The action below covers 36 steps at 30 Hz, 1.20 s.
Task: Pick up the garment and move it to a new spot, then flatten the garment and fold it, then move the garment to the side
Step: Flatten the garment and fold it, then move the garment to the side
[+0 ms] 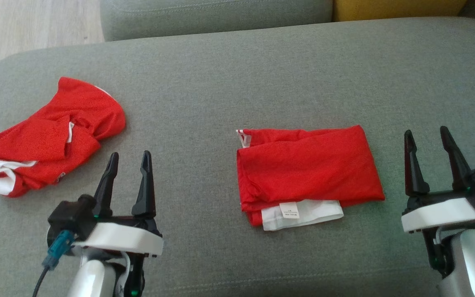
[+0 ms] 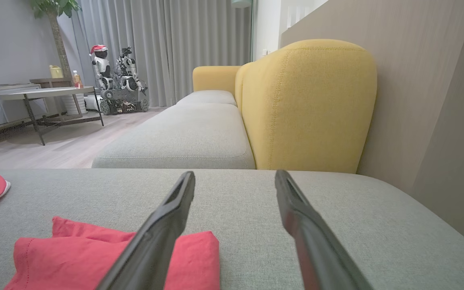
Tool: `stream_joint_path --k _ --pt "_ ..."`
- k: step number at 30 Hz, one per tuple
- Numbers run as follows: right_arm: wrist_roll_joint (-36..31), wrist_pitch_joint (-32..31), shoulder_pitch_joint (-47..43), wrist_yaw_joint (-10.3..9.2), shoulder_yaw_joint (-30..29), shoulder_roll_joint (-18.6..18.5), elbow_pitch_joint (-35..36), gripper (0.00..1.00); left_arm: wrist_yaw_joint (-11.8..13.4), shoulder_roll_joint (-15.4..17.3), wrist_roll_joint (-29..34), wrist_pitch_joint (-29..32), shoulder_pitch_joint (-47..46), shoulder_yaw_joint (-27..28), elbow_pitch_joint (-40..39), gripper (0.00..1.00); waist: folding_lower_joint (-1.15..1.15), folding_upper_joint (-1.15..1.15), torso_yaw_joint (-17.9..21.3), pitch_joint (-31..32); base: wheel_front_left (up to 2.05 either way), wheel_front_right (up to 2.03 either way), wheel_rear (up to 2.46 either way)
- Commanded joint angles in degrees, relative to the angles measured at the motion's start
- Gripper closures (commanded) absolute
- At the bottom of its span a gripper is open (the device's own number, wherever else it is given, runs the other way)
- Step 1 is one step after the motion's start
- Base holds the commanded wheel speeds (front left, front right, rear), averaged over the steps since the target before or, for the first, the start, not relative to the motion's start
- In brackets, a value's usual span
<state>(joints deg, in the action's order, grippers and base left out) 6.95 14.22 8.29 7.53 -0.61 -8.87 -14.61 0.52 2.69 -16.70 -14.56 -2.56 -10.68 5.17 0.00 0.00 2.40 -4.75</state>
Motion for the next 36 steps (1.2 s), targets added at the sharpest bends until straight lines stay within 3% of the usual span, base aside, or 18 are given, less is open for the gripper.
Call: stream_joint_path --k 1,12,35,36 --pt "-0.4 0.8 0.4 -0.04 0.8 0.0 2.2 0.00 0.3 0.2 0.7 -0.4 -1.5 1.5 -2.3 0.00 0.00 0.00 0.0 0.1 0.00 0.00 0.00" --pt "0.3 0.8 0.5 -0.04 1.5 0.1 0.2 0.00 0.4 0.2 0.6 -0.4 -1.6 1.1 -1.6 0.00 0.00 0.00 -0.8 -0.5 0.00 0.00 0.00" --pt "11.5 -4.9 13.4 -0.04 6.1 0.4 -24.5 0.00 0.1 0.2 0.9 -0.4 -7.2 -1.7 -0.8 0.00 0.00 0.00 -4.4 -9.6 0.00 0.00 0.00" --pt "11.7 -4.9 13.7 -0.04 6.7 0.3 -25.2 0.62 0.1 0.2 0.9 -0.4 -7.3 -1.7 -0.8 0.00 0.00 0.00 -4.5 -9.7 0.00 0.00 0.00"
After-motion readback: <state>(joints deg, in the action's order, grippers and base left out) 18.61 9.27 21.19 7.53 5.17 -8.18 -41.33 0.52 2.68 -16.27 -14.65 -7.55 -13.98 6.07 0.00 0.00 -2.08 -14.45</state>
